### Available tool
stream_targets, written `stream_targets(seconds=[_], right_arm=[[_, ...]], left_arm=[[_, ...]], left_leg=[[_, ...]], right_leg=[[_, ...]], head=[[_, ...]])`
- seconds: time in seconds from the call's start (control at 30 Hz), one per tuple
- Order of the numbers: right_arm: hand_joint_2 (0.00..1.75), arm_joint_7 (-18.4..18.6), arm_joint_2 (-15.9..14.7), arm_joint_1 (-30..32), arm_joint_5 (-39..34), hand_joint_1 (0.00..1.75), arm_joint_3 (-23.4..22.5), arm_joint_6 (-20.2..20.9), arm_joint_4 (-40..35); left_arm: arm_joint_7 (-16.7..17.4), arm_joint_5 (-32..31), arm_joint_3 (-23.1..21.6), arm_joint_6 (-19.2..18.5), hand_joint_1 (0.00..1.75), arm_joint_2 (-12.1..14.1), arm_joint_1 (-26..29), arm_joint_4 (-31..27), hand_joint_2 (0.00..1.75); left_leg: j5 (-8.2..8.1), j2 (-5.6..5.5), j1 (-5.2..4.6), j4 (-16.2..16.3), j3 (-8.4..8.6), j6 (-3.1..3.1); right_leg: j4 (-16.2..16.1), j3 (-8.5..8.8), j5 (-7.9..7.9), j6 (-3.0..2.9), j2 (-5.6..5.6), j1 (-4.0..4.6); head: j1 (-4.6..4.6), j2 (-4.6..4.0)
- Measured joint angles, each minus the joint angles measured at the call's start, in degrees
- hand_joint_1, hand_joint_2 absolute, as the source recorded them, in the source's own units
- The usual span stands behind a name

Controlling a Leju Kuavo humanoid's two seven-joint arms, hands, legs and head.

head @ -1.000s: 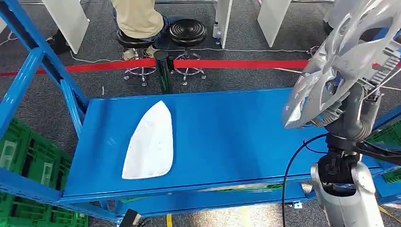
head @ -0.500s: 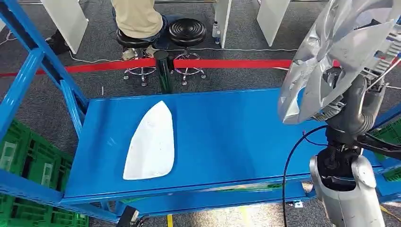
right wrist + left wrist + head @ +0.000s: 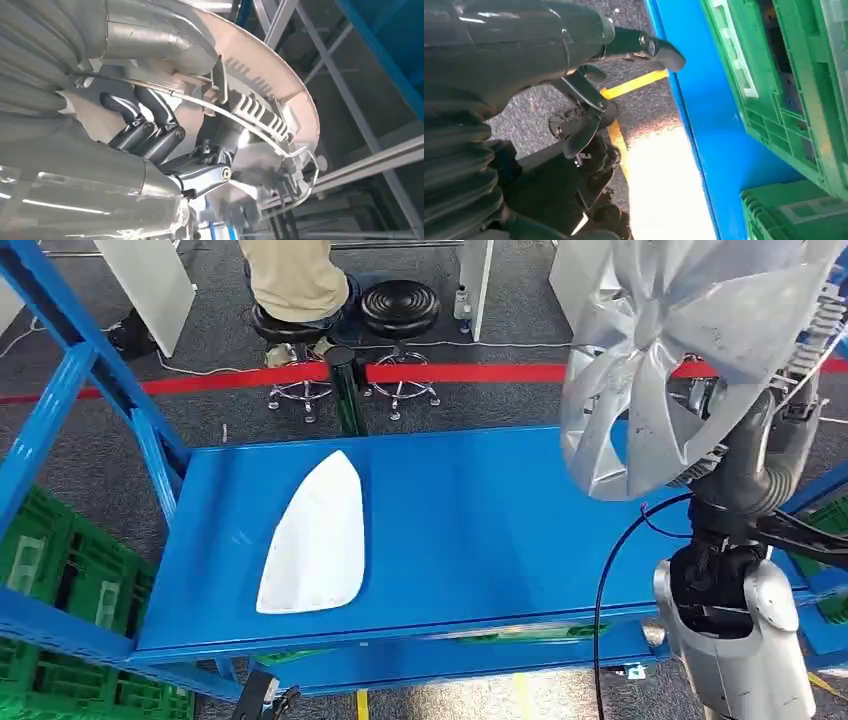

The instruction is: Take the parts from the cabinet and place them on the table.

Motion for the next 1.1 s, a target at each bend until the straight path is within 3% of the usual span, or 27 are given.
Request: stream_targets(seconds=[0.07, 0.1, 0.13, 0.2, 0.23, 0.27, 0.3, 0.33, 0.4, 0.43, 0.47, 0.53, 0.6, 0.63, 0.7, 0.73, 0.77, 0.8, 0.83, 0.9, 0.93, 0.97, 1.0, 1.07, 1.1], right_arm=[[1.75, 0.00, 0.00, 0.02, 0.64, 1.75, 0.59, -0.50, 0.00], [1.75, 0.00, 0.00, 0.00, 0.94, 1.75, 0.83, -0.66, -0.04], [1.75, 0.00, 0.02, 0.02, 0.99, 1.75, 1.03, -0.77, -0.15], [1.75, 0.00, 0.09, -0.01, 0.86, 1.75, 1.31, -0.94, -0.15], [1.75, 0.00, 0.13, -0.01, 0.83, 1.75, 1.53, -0.99, -0.13], [1.75, 0.00, 0.18, 0.02, 0.83, 1.75, 1.75, -1.07, -0.11], [1.75, -0.02, 0.22, 0.02, 0.85, 1.75, 1.97, -1.16, -0.09], [1.75, -0.02, 0.26, 0.02, 0.90, 1.75, 2.17, -1.25, -0.09], [1.75, -0.04, 0.28, 0.02, 0.94, 1.75, 2.43, -1.33, -0.09], [1.75, -0.04, 0.28, -0.01, 0.96, 1.75, 2.49, -1.36, -0.11], [1.75, -0.07, 0.26, -0.11, 1.01, 1.75, 2.49, -1.40, -0.13], [1.75, -0.07, 0.28, -0.20, 1.47, 1.75, 2.62, -1.57, -0.13], [1.75, -0.07, 0.26, -0.20, 1.77, 1.75, 2.73, -1.86, -0.13], [1.75, -0.07, 0.26, -0.21, 2.03, 1.75, 2.82, -2.03, -0.13], [1.75, -0.07, 0.28, -0.22, 2.25, 1.75, 3.00, -2.23, -0.09], [1.75, -0.07, 0.31, -0.22, 2.32, 1.75, 3.06, -2.34, -0.04], [1.75, -0.07, 0.31, -0.21, 2.58, 1.75, 3.15, -2.52, 0.04], [1.75, -0.07, 0.31, -0.19, 3.06, 1.75, 3.32, -2.86, 0.13], [1.75, -0.07, 0.31, -0.20, 3.71, 1.75, 3.48, -3.19, 0.20], [1.75, -0.07, 0.31, -0.31, 4.75, 1.75, 3.81, -3.98, 0.20], [1.75, -0.02, 0.31, -0.56, 5.21, 1.75, 3.96, -4.40, 0.17], [1.75, 0.09, 0.28, -0.86, 5.55, 1.75, 4.05, -4.87, 0.15], [1.75, 0.20, 0.22, -1.08, 5.86, 1.75, 4.07, -5.42, 0.04], [1.75, 0.44, 0.15, -1.04, 6.41, 1.75, 4.37, -6.40, -0.07], [1.75, 0.50, 0.15, -1.06, 6.49, 1.75, 4.53, -6.71, -0.09]], left_arm=[[-0.29, 0.00, 0.28, -0.02, 0.00, 0.26, 0.61, 0.00, 1.75], [-0.33, 0.00, 0.41, -0.02, 0.00, 0.50, 0.74, 0.02, 1.75], [-0.35, 0.00, 0.55, -0.07, 0.00, 0.64, 0.81, 0.02, 1.75], [-0.37, 0.09, 0.85, 0.02, 0.00, 0.70, 0.93, 0.02, 1.75], [-0.33, 0.26, 0.85, 0.11, 0.00, 0.77, 1.04, 0.02, 1.75], [-0.22, 0.44, 0.90, 0.37, 0.00, 0.79, 1.26, 0.02, 1.75], [-0.15, 0.48, 0.96, 0.53, 0.00, 0.85, 1.53, 0.02, 1.75], [-0.13, 0.57, 1.12, 0.72, 0.00, 0.98, 1.80, 0.02, 1.75], [-0.13, 0.66, 1.35, 0.72, 0.00, 1.27, 1.99, 0.02, 1.75], [-0.13, 0.68, 1.40, 0.70, 0.00, 1.38, 1.90, 0.02, 1.75], [-0.16, 0.68, 1.46, 0.66, 0.00, 1.42, 1.91, 0.00, 1.75], [-0.11, 0.33, 1.66, 0.37, 0.00, 1.44, 2.01, 0.02, 1.75], [0.17, -0.39, 1.66, -0.13, 0.00, 1.51, 1.95, 0.02, 1.75], [0.19, -0.83, 1.66, -0.35, 0.00, 1.49, 1.71, 0.00, 1.75], [0.19, -1.25, 1.66, -0.55, 0.00, 1.33, 1.57, -0.15, 1.75], [0.19, -1.33, 1.66, -0.57, 0.00, 1.27, 1.58, -0.15, 1.75], [0.17, -1.44, 1.66, -0.70, 0.00, 1.22, 1.60, -0.15, 1.75], [0.17, -1.60, 1.66, -0.90, 0.00, 1.22, 1.59, -0.15, 1.75], [0.17, -1.81, 1.66, -1.11, 0.00, 1.22, 1.56, -0.15, 1.75], [0.22, -1.92, 1.66, -1.44, 0.00, 1.22, 1.41, -0.15, 1.75], [0.30, -1.92, 1.66, -1.46, 0.00, 1.16, 1.30, -0.20, 1.75], [0.37, -1.92, 1.66, -1.49, 0.00, 1.09, 1.07, -0.20, 1.75], [0.39, -1.92, 1.66, -1.59, 0.00, 1.07, 0.86, -0.20, 1.75], [0.72, -1.90, 1.66, -2.21, 0.00, 1.07, 0.76, -0.20, 1.75], [0.81, -1.90, 1.66, -2.45, 0.00, 1.09, 0.81, -0.20, 1.75]], left_leg=[[0.43, 0.13, 0.06, -0.09, -0.05, -0.67], [-0.72, -0.07, 0.35, 0.53, -0.43, -1.05], [-2.89, -0.46, 0.36, 2.13, -1.27, -1.31], [-8.72, -1.08, 0.66, 10.71, -4.27, -1.77], [-10.62, -1.18, 0.78, 14.92, -5.68, -1.92], [-11.20, -1.20, 0.81, 17.33, -6.21, -2.04], [-10.51, -1.19, 0.81, 16.95, -5.45, -2.07], [-8.82, -1.16, 0.83, 14.38, -3.46, -2.02], [-5.12, -1.10, 0.88, 4.39, 3.43, -1.76], [-5.96, -1.12, 0.80, 0.48, 5.72, -1.53], [-5.73, -1.19, 0.62, -0.37, 6.37, -1.34], [-5.27, -1.27, 0.45, -0.29, 5.90, -0.86], [-4.25, -1.14, 0.62, -1.08, 5.24, 0.17], [-3.63, -1.10, 0.62, -1.01, 4.93, 0.72], [-2.66, -1.11, 0.48, -1.00, 3.62, 1.31], [-2.16, -1.12, 0.32, -0.99, 2.96, 1.42], [-1.65, -1.11, 0.16, -0.96, 2.30, 1.50], [-1.10, -1.11, 0.03, -0.93, 1.60, 1.48], [-0.56, -1.10, -0.10, -0.91, 0.84, 1.47], [0.39, -1.11, -0.29, -0.86, -0.21, 1.34], [0.80, -1.10, -0.30, -0.85, -0.47, 1.25], [1.13, -1.07, -0.61, -0.78, -0.88, 0.94], [1.92, -0.97, -0.39, -0.85, -1.15, 0.55], [2.95, -0.82, -0.04, -1.26, -1.30, -0.05], [3.19, -0.84, -0.31, -1.41, -1.39, -0.43]], right_leg=[[-0.07, -0.30, 0.48, -0.75, -0.02, 0.17], [-0.51, -0.47, 1.03, -1.54, -0.44, -0.15], [-0.51, -0.83, 1.34, -1.98, -0.48, -0.09], [-0.47, -1.63, 1.92, -2.47, -0.91, 0.08], [-0.43, -2.07, 2.21, -2.54, -1.08, 0.20], [-0.33, -2.57, 2.52, -2.49, -1.17, 0.29], [-0.20, -3.05, 2.76, -2.43, -1.25, 0.32], [-0.02, -3.54, 3.00, -2.31, -1.27, 0.32], [0.46, -4.20, 3.28, -2.01, -1.29, 0.30], [0.69, -4.46, 3.39, -1.80, -1.38, 0.39], [0.90, -4.66, 3.56, -1.52, -1.36, 0.52], [0.69, -4.71, 4.29, -0.70, -1.39, 0.32], [0.78, -5.03, 4.26, -0.14, -1.28, 0.14], [2.12, -5.80, 2.02, 0.11, -1.02, 0.09], [9.77, -7.81, -4.41, 0.47, -0.91, 0.11], [13.96, -8.77, -6.81, 0.56, -0.87, 0.13], [17.16, -9.16, -7.86, 0.57, -0.86, 0.13], [17.96, -8.64, -7.08, 0.44, -0.85, 0.15], [16.34, -7.13, -5.16, 0.20, -0.82, 0.20], [7.63, -1.42, -1.07, -0.55, -0.69, 0.40], [2.54, 1.82, -0.62, -1.11, -0.48, 0.69], [-1.29, 4.05, -1.70, -1.57, -0.48, 0.87], [-2.62, 4.36, -2.01, -1.46, -0.45, 0.98], [-2.46, 3.88, -1.25, -1.87, -0.39, 1.37], [-3.32, 3.33, -0.27, -2.20, -0.62, 1.15]], head=[[-0.39, 0.00], [-0.57, 0.00], [-0.94, 0.00], [-1.88, 0.00], [-2.08, 0.00], [-2.21, 0.00], [-2.30, 0.00], [-2.45, 0.00], [-2.62, 0.00], [-2.67, 0.00], [-2.71, 0.00], [-2.58, 0.00], [-2.49, 0.00], [-2.58, 0.00], [-1.75, 0.00], [-1.53, 0.00], [-1.29, 0.00], [-0.99, 0.00], [-0.76, 0.00], [-0.52, 0.00], [-0.39, 0.00], [-0.44, 0.00], [-0.59, 0.00], [-0.39, 0.00], [-0.39, 0.00]])
